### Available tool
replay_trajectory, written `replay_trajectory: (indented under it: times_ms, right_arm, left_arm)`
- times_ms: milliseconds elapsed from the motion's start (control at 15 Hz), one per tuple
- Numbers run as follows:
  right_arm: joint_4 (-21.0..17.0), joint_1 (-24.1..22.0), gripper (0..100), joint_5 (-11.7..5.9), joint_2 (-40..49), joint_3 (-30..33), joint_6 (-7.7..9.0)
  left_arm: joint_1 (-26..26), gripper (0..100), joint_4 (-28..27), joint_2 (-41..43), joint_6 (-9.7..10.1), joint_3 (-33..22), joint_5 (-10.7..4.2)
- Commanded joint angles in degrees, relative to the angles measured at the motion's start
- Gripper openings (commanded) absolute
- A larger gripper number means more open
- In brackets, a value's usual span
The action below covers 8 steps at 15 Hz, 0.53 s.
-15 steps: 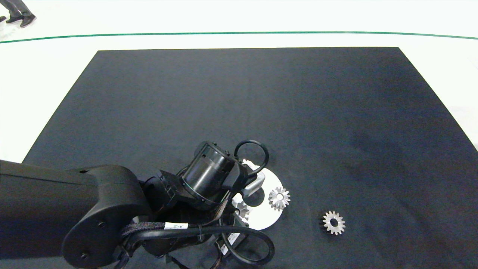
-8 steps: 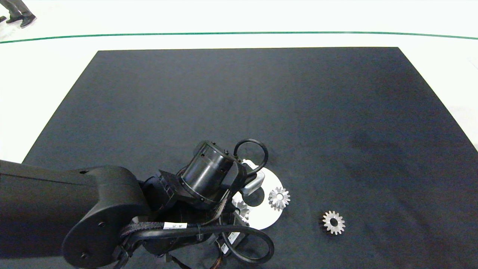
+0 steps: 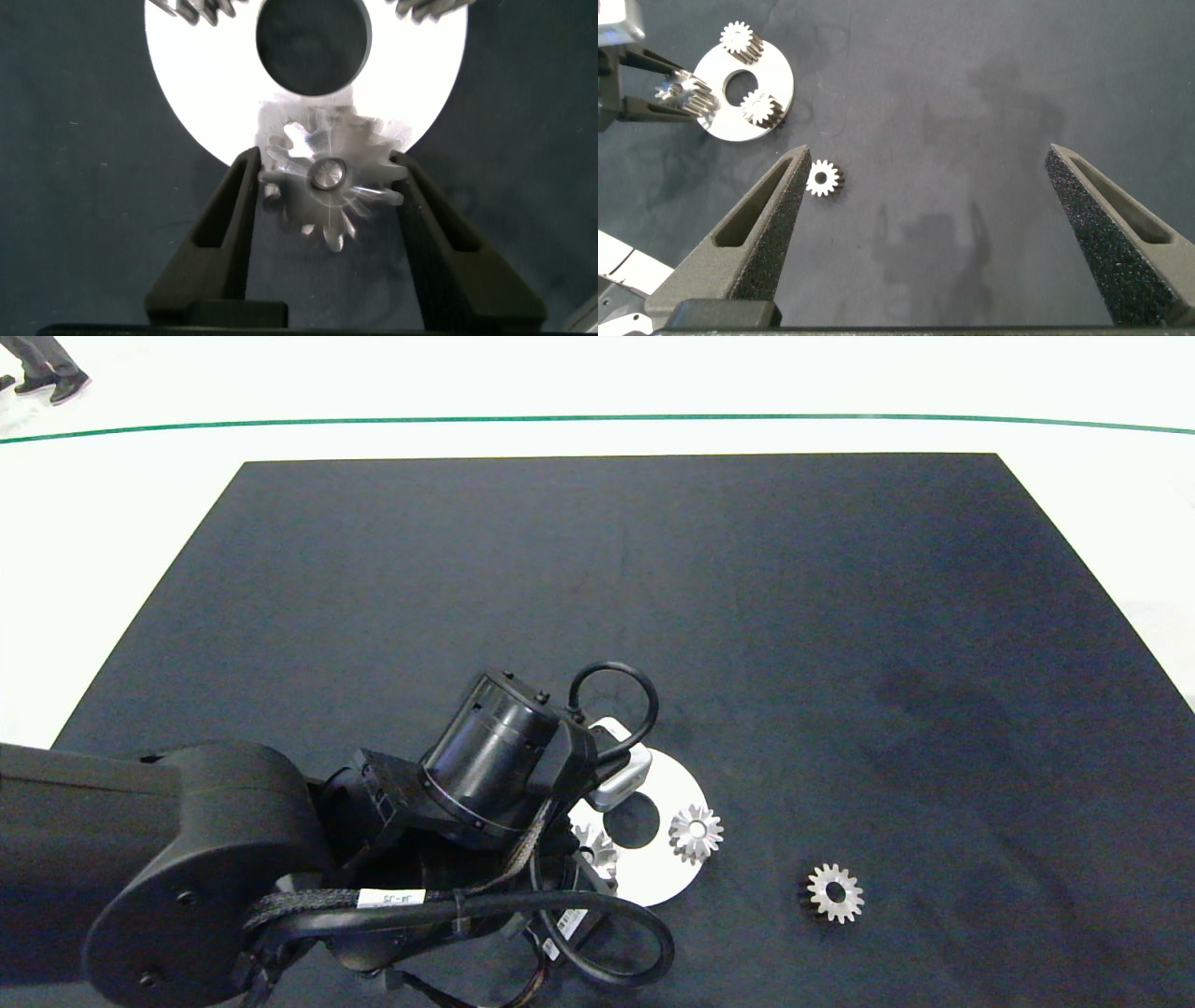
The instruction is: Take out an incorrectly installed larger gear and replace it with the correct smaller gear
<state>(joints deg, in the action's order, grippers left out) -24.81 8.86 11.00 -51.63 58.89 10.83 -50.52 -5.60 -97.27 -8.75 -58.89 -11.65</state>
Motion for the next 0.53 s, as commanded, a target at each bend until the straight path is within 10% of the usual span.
replay_trajectory:
  times_ms: [67, 533]
  right_arm:
    - [-0.2, 0.0, 100, 0.08, 0.0, 0.0, 0.07]
    - [-0.2, 0.0, 100, 0.08, 0.0, -0.1, 0.16]
  left_arm:
    - [-0.1, 0, -0.1, 3.0, -0.04, 0.8, -0.12]
    - [0.4, 0, 0.0, 9.3, 0.32, 4.9, -0.91]
